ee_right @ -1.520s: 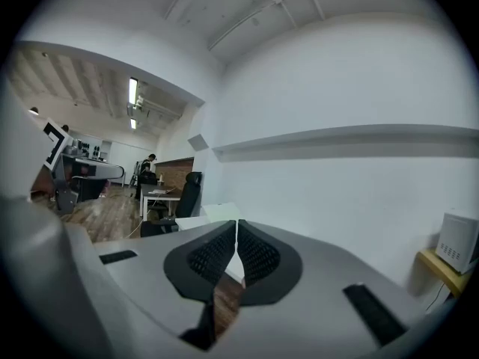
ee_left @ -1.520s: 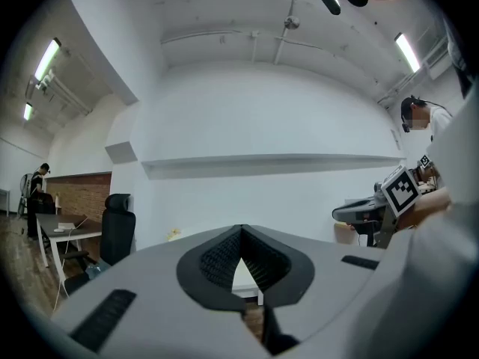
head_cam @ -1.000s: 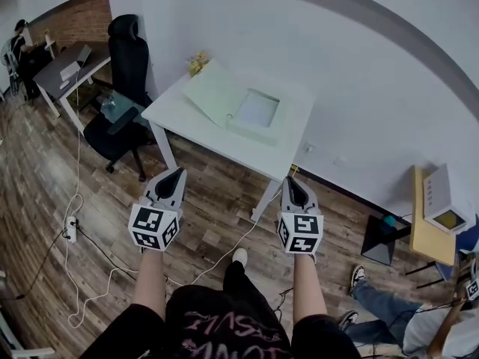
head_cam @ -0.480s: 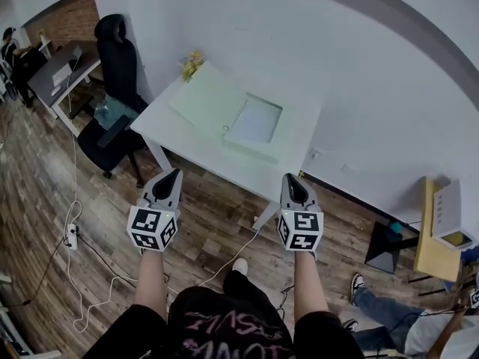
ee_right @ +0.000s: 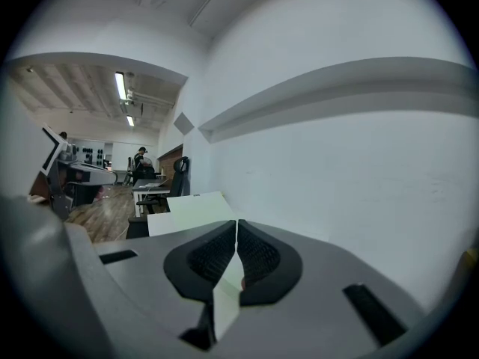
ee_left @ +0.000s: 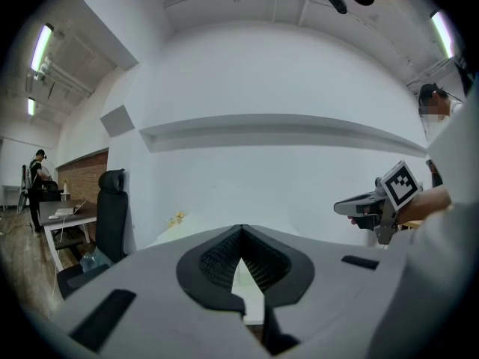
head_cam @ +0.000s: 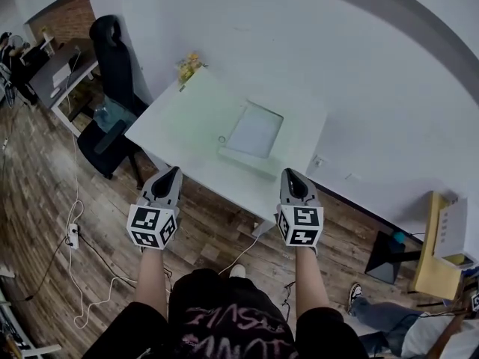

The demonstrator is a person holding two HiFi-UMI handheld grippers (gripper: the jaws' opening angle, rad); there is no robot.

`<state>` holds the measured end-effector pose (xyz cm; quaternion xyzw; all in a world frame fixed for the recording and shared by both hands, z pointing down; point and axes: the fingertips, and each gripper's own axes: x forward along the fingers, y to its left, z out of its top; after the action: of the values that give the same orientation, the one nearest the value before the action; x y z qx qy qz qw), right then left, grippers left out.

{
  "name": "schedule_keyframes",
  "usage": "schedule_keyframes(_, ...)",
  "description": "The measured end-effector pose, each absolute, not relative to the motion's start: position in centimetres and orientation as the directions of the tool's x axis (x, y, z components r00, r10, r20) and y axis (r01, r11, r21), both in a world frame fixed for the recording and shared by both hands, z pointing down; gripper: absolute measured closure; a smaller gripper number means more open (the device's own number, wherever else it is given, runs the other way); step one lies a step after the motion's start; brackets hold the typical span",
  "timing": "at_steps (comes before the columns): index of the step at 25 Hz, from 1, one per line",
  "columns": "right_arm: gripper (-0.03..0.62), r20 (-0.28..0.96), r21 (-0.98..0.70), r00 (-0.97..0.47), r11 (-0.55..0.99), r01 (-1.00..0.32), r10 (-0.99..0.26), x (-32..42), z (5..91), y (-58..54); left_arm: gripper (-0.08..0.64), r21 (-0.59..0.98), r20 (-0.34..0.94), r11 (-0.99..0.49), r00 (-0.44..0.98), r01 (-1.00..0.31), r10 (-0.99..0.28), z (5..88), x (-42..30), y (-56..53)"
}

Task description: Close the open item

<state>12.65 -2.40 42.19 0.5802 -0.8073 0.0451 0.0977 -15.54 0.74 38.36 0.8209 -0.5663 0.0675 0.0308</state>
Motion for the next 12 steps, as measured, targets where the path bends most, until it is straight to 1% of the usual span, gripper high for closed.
schedule_keyframes(5,0.566,0.202,0.053,-0.317,0.334,-0.941,-0.926,13.0,42.1,-3.9,0.549,-0.059,0.149,-0.343,0.331,-0.938,-0.932,37.9,-15.5,-0.3)
schedule_keyframes(12,0.566,0.196,0.055,-0.303,0.319,-0.946,-0.933,13.6,42.3,-6.1,0.549,-0.032,0.140,-0.333,0.326,-0.942,-0.935,38.5,-16.1,-2.5)
